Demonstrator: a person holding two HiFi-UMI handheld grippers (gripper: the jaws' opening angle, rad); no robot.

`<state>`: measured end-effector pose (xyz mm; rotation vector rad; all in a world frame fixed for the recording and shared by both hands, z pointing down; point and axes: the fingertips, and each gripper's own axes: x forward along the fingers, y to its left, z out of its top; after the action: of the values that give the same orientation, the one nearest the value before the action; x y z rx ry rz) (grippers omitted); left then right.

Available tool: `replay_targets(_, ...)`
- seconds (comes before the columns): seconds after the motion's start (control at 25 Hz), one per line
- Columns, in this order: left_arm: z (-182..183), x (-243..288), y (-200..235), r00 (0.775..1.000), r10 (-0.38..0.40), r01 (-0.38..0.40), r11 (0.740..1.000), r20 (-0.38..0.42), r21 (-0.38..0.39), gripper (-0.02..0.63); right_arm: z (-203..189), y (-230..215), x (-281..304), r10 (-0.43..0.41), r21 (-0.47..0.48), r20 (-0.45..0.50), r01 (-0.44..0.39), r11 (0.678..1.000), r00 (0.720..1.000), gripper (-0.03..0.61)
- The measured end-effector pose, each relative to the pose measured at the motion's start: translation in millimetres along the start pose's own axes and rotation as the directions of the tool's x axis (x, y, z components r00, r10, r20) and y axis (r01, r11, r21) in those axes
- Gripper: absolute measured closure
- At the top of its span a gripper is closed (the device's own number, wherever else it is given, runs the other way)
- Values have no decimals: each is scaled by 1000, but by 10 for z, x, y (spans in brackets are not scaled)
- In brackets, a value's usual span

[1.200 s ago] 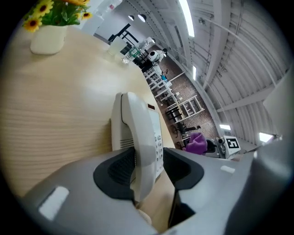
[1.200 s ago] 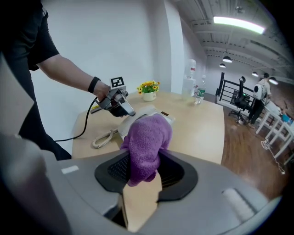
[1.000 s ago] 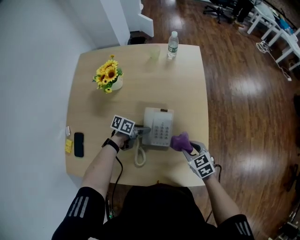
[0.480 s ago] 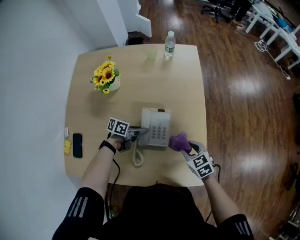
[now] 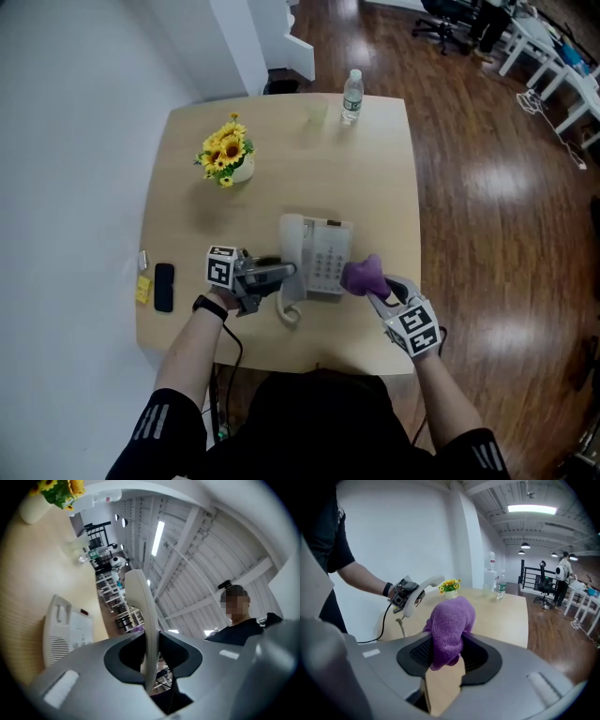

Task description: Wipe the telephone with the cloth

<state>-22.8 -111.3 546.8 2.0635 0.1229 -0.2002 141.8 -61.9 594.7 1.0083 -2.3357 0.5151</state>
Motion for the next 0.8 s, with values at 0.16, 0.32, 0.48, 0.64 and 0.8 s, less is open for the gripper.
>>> replay_targets(0.16,156,46,-694,966,-245,239,968,78,76,526,485,46,-124,54,31,126,-58,998,991,428)
replay_targets(0.32,264,16,-1360,884,-447,427,892,140,149,526,1042,137,-298,118,45,255,-133,990,960,428)
replay_targets(0.48,353,-125,-1997,751,-632,589,772,194,238,526,1596,289,-500,173,-15,355,-180,984,919,428)
replay_targets(0.64,340,-185,-2438,658,-734,677,675,170,295,526,2107,578,-644,273,-116,419,-247,962,866,428)
replay_targets(0.8,248,-122,-2731,620,-778,724,617,103,308,526,2548,935,-761,395,-230,459,-323,918,796,428)
